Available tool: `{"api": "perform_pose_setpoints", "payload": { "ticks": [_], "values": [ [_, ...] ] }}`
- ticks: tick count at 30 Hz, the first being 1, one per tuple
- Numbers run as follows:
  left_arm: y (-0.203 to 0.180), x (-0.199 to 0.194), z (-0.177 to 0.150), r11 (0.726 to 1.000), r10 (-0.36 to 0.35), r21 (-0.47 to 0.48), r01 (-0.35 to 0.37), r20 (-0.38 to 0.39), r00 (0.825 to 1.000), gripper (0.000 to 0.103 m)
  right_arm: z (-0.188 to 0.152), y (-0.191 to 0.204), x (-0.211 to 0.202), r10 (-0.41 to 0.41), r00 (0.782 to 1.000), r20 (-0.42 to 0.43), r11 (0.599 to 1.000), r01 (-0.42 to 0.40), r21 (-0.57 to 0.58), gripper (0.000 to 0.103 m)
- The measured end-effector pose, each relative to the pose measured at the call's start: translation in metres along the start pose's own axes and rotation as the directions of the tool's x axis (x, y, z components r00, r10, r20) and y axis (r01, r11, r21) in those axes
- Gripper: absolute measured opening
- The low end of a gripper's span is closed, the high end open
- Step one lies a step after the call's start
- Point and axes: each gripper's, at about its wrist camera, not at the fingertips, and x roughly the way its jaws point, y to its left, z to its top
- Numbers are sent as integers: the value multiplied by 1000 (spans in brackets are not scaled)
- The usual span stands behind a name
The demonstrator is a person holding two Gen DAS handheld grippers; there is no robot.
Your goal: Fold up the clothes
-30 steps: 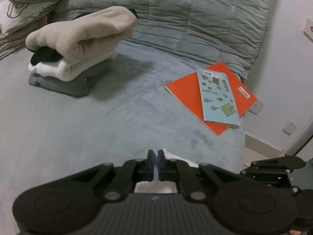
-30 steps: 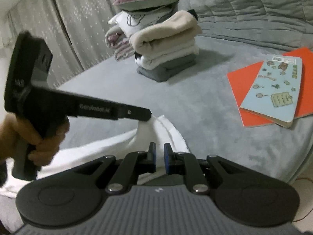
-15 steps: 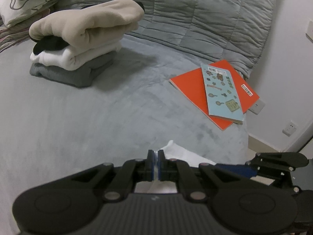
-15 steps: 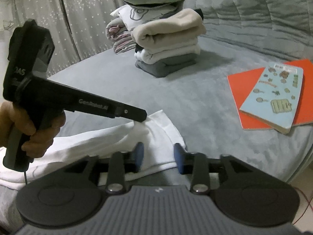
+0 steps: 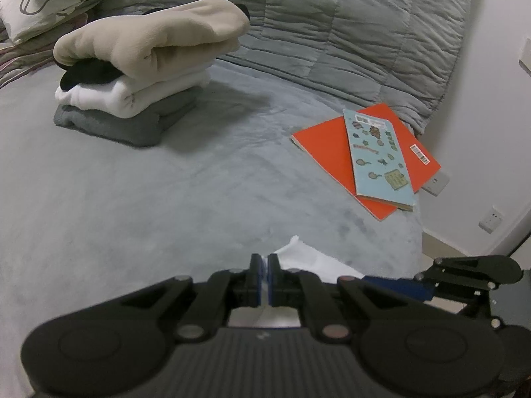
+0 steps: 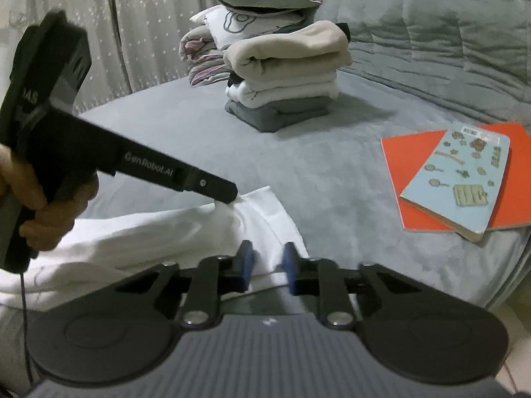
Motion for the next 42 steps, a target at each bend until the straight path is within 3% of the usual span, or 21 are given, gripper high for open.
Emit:
{"api": "perform_pose_setpoints", "payload": {
  "ticks": [2, 9, 14, 20, 28, 31, 32, 36, 40, 42],
  "values": [
    [-1, -1, 1, 1000, -4, 2, 4, 11, 1000, 3, 0, 2, -1, -3, 1000, 4, 1000, 3, -21, 2],
    [-11, -16, 15, 998, -32, 48, 28, 89, 995, 3, 7, -10, -34, 41, 995, 92, 998, -45, 47, 2],
    [-29, -22, 25, 991, -45, 132, 30, 109, 993, 3, 10, -19, -52, 32, 990, 135, 995, -44, 87, 2],
    [-41, -9, 25, 980, -14, 199, -1, 72, 997, 3, 7, -26, -41, 8, 999, 45, 994, -13, 108, 2],
    [-40, 27, 6, 981, 38, 192, -41, 17, 999, 3, 3, -29, -19, -1, 998, -69, 993, 9, 120, 2],
    [-40, 31, 3, 984, 50, 172, -52, 12, 999, 4, 3, -29, -17, -7, 997, -82, 993, 16, 118, 5],
    [-41, 30, 2, 985, 54, 164, -55, 13, 998, 5, 3, -29, -18, -10, 997, -82, 993, 20, 117, 15],
    [-37, 13, 3, 995, 36, 95, -37, 17, 999, 9, 3, -31, -21, -6, 997, -72, 992, 15, 122, 16],
    [-29, -14, -3, 999, 31, 39, -32, 14, 999, 24, 4, -33, -17, -4, 997, -71, 991, 13, 131, 28],
    [-24, -32, -10, 999, 46, 25, -46, 20, 999, 27, 5, -31, -18, 1, 998, -61, 992, 7, 128, 35]
  ]
}}
